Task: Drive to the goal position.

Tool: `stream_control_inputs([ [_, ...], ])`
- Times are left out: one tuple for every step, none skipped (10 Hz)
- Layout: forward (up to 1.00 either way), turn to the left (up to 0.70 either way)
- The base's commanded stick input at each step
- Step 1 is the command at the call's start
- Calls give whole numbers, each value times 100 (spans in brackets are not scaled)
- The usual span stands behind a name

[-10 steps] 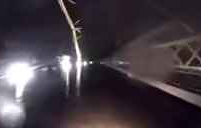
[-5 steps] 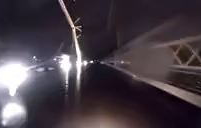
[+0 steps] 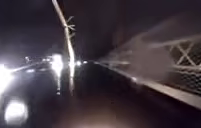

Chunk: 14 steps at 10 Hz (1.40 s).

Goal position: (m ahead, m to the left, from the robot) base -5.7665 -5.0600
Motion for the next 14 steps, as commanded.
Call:
stream_control_inputs([
  [100,0],
  [100,0],
  [100,0],
  [100,0],
  [100,0],
  [100,0],
  [100,0],
  [100,0],
  [100,0],
  [100,0],
  [100,0],
  [100,0],
  [100,0],
  [100,0],
])
